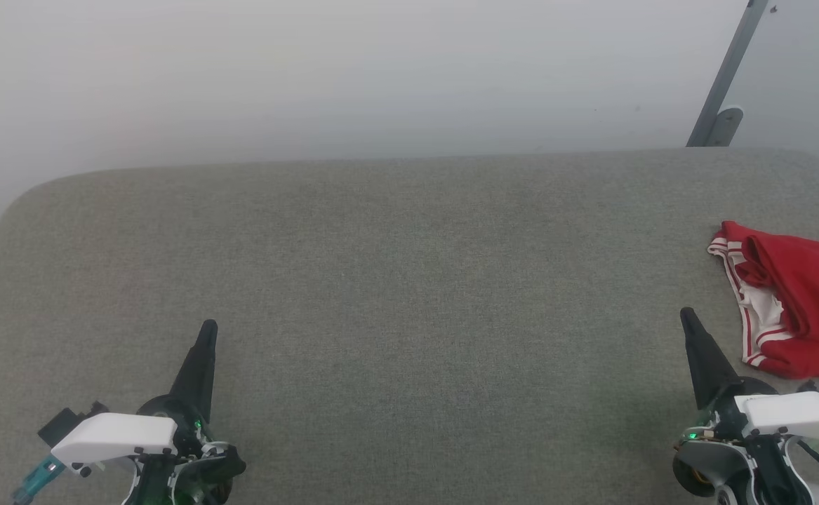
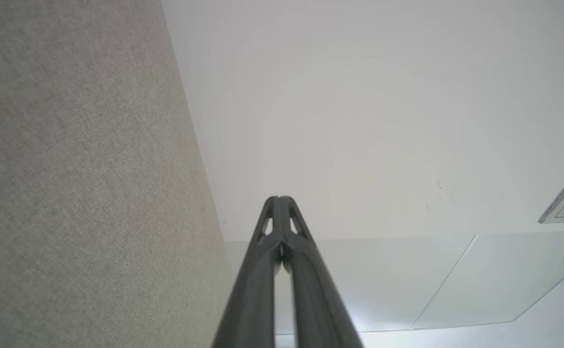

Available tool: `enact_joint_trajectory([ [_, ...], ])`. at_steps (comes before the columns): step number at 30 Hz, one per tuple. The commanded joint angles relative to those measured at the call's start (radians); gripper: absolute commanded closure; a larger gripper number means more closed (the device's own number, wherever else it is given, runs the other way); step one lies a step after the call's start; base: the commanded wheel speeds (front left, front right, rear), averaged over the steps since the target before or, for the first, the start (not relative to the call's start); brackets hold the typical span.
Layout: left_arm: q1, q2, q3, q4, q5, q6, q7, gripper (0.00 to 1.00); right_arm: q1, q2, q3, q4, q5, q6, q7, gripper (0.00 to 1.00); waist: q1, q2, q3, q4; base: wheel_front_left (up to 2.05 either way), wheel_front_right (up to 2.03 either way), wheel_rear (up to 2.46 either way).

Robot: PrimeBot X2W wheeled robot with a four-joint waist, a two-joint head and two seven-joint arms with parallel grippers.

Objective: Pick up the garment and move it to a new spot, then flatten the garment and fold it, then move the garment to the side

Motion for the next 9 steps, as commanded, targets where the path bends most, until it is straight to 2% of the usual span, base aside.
enact_joint_trajectory([
  [1, -0.011, -0.001, 0.002, 0.0, -0.003, -0.003, 0.003, 1.0, -0.006, -0.002, 0.0, -0.004, 0.005, 0.0, 0.002, 1.0, 0.0, 0.0, 0.0, 0.0, 0.0, 0.0, 0.0],
  [9, -0.011, -0.001, 0.002, 0.0, -0.004, -0.003, 0.003, 1.0, -0.006, -0.002, -0.001, -0.004, 0.005, 0.0, 0.002, 1.0, 0.0, 0.0, 0.0, 0.0, 0.0, 0.0, 0.0],
])
